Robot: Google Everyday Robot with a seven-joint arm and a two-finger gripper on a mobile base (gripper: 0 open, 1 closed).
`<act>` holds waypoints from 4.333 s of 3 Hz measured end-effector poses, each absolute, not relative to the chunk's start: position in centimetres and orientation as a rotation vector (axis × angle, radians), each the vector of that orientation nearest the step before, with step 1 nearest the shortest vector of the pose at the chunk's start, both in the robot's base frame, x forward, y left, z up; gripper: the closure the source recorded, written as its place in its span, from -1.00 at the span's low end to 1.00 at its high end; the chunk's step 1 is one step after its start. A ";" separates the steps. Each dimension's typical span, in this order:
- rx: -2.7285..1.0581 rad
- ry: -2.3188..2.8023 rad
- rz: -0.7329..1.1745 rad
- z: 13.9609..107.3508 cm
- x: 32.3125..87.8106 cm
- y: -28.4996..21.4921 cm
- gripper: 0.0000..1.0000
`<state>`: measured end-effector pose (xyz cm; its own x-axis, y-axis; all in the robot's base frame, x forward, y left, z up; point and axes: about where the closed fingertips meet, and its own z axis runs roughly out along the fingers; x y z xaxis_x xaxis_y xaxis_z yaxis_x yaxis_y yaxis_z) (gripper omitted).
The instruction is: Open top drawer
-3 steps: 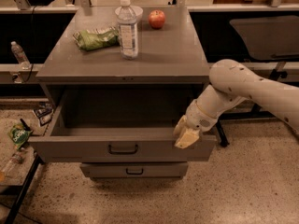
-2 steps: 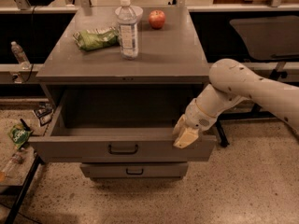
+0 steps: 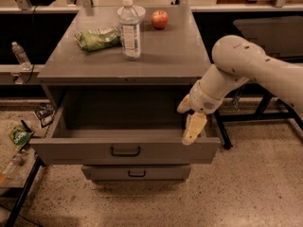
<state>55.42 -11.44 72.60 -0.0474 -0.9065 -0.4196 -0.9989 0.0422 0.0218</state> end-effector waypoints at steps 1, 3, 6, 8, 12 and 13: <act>-1.972 1.998 0.333 74.2 58.7 -12.7 -0.52; -1.972 1.909 0.295 69.9 61.5 -12.9 0.57; -1.990 1.846 0.442 63.3 59.8 -10.0 1.00; -1.953 1.910 0.679 63.1 55.0 -7.5 1.00; -1.860 1.897 0.631 68.4 53.4 -6.3 1.00; -1.801 1.826 0.427 74.4 55.2 -6.8 1.00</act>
Offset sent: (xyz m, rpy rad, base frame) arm 0.0751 -0.0287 0.0049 -0.0607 -0.1409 -0.0014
